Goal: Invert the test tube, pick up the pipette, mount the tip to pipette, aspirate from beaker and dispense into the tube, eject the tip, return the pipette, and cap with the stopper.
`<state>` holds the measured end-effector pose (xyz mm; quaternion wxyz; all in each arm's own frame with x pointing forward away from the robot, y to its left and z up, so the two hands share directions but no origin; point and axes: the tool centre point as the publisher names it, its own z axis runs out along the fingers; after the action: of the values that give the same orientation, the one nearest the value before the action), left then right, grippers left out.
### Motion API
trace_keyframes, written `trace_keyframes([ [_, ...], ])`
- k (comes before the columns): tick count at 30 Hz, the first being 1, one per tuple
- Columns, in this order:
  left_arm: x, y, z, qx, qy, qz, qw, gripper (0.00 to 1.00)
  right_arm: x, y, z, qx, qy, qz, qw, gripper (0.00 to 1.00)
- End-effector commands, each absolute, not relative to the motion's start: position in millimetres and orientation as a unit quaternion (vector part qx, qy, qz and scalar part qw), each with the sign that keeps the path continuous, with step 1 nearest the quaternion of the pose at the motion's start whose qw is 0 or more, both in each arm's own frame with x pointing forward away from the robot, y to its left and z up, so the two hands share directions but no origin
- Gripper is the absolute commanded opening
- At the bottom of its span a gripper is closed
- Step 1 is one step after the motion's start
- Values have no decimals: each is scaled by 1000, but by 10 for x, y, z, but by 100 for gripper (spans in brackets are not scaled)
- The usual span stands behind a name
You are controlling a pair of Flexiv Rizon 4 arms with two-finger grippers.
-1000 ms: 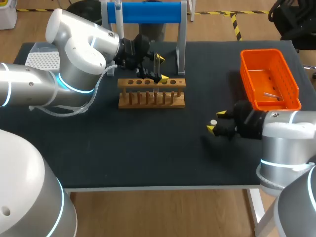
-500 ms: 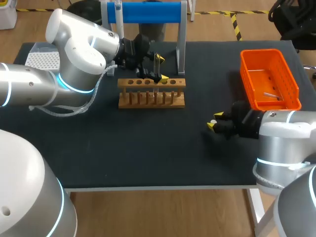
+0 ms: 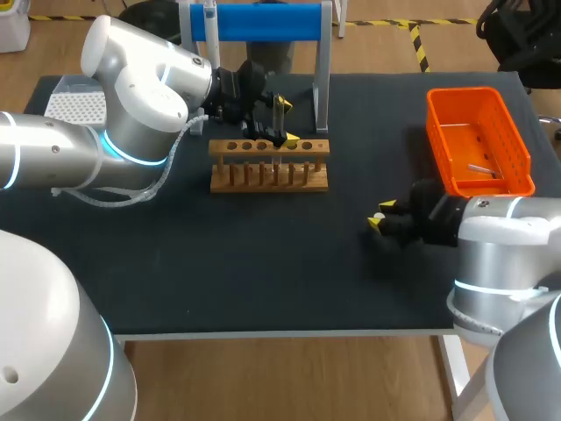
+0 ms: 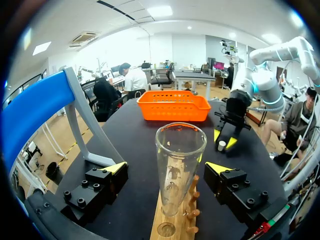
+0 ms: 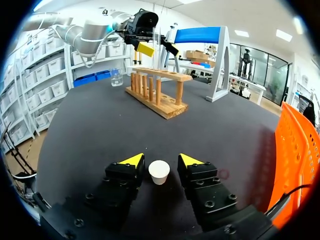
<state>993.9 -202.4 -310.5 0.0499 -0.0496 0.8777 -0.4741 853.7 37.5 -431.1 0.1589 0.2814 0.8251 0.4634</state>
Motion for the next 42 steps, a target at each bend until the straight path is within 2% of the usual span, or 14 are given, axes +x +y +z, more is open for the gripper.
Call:
trace_keyframes([
  [1,9939,-2024,-3105,-50,878,-474,50,100,8545,383,-4322,282,826,462,158,42],
  [9,9939,-2024,-3105,-50,878,-474,50,100,8537,390,-4338,282,827,461,156,39],
  [15,9939,-2024,-3105,-50,878,-474,50,100,8535,392,-4342,281,827,461,155,29],
  [23,9939,-2024,-3105,-50,878,-474,50,100,8534,394,-4345,282,828,460,155,25],
  [24,9939,-2024,-3105,-50,878,-474,50,100,8533,394,-4347,282,828,460,154,23],
  [28,9939,-2024,-3105,-50,878,-474,50,100,8528,398,-4354,281,828,460,152,0],
  [42,9939,-2024,-3105,-50,878,-474,50,100,8561,411,-4184,259,830,470,154,0],
])
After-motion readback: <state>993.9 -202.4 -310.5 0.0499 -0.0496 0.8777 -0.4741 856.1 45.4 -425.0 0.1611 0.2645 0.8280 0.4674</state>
